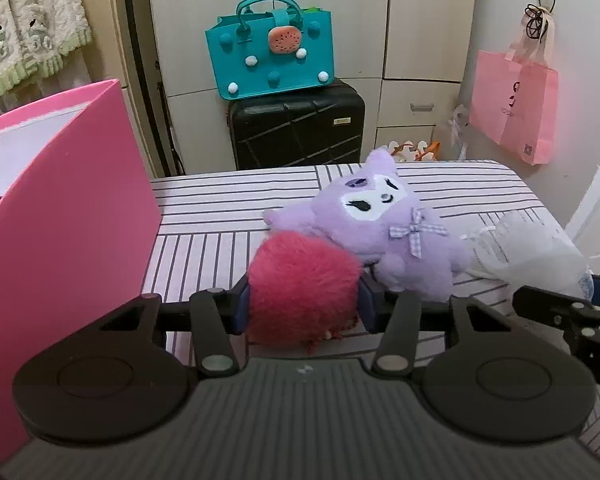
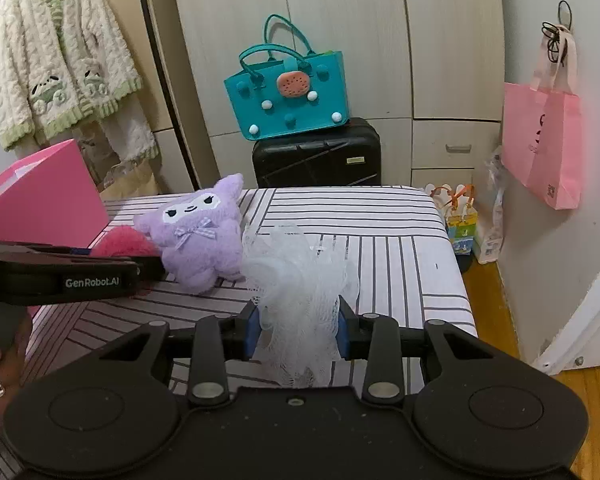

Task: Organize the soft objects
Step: 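Grasp the pink pompom with the left tool while the right tool grasps the white mesh puff, then lift the pompom and mesh puff and carry both over the pink box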

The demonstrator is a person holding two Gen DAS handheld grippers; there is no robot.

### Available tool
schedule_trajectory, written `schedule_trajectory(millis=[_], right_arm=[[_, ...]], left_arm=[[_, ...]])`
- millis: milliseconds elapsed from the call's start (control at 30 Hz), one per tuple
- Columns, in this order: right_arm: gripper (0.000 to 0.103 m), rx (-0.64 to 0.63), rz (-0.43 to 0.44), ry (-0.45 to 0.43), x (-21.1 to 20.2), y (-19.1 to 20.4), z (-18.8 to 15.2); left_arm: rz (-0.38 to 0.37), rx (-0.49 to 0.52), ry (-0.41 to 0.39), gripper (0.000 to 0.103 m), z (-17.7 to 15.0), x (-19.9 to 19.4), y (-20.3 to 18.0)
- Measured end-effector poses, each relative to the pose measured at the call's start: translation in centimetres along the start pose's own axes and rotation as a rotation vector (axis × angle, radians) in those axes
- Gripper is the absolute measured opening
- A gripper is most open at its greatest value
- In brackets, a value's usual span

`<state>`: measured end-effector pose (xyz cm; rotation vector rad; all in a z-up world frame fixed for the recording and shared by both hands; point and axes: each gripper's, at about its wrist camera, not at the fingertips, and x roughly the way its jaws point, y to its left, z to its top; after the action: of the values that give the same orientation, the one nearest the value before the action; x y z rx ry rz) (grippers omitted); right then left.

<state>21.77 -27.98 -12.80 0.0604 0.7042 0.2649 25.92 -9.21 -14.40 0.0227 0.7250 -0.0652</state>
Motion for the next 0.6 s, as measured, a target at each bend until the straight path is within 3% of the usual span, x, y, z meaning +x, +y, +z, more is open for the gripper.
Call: schedule_trajectory(millis=[400,600], right_arm=[[0.041,0.040,-0.014,0.007,-2.3,0.7,-1.3],[0.041,0.070,-0.017,0.012,-3.9,1.1,-2.1]], left_arm=[[-0.108,0.007,-0.011,0.048,-1.2,-4.0,-0.5],[-0.179,-0.006,0.029,0.048,-2.5,-5.9,-0.2]])
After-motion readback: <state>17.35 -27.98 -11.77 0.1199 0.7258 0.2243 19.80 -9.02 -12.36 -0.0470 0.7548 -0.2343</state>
